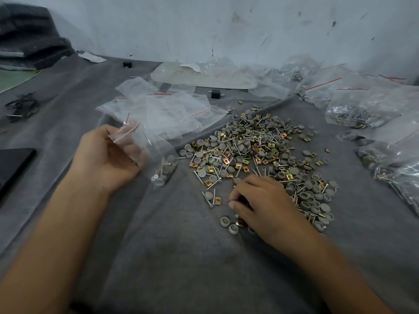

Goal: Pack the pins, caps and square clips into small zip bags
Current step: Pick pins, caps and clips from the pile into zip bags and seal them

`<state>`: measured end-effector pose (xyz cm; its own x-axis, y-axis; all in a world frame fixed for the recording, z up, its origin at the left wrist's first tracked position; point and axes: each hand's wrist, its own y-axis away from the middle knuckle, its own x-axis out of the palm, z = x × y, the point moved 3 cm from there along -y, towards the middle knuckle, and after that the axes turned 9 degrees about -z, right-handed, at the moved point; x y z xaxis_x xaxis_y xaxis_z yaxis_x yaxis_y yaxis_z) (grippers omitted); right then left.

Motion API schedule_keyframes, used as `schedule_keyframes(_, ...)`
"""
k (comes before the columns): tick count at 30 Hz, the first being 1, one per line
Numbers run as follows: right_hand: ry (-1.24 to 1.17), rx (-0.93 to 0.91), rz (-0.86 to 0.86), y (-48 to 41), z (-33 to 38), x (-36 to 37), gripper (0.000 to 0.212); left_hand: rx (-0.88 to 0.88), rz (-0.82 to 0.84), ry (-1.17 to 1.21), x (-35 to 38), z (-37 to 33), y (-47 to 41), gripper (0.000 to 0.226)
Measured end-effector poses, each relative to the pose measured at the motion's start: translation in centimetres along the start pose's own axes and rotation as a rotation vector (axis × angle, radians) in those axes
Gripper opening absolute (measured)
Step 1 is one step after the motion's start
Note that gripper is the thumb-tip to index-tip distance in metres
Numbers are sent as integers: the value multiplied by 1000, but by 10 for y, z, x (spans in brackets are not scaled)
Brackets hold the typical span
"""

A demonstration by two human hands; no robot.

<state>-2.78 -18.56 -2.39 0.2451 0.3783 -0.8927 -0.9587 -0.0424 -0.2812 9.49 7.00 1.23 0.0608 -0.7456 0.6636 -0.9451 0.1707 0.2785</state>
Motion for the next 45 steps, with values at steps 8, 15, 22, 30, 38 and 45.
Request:
schedule_keyframes(8, 35, 15, -47, 1, -9, -4, 10, 38, -19, -173, 14, 9, 2, 34)
schedule_keyframes(15, -245, 137, -244, -4, -10, -16, 9, 327, 16, -872, 41, 50, 22, 39)
schedule_keyframes(22, -771, 302, -306, -3, -11, -27, 11, 370, 293, -1218, 56, 86, 38, 36)
schedule_keyframes(30, -889, 268, -208, -2, 5, -13, 14, 279, 306, -1114, 60, 84, 41, 37)
schedule_keyframes(38, -580, 108, -147, -4, 4, -7, 33, 378, 364, -1108, 58, 83, 45, 34)
schedule_keyframes(45, -841, 247, -168, -7, 0, -9, 39, 791, 365, -1656, 48, 93, 58, 75)
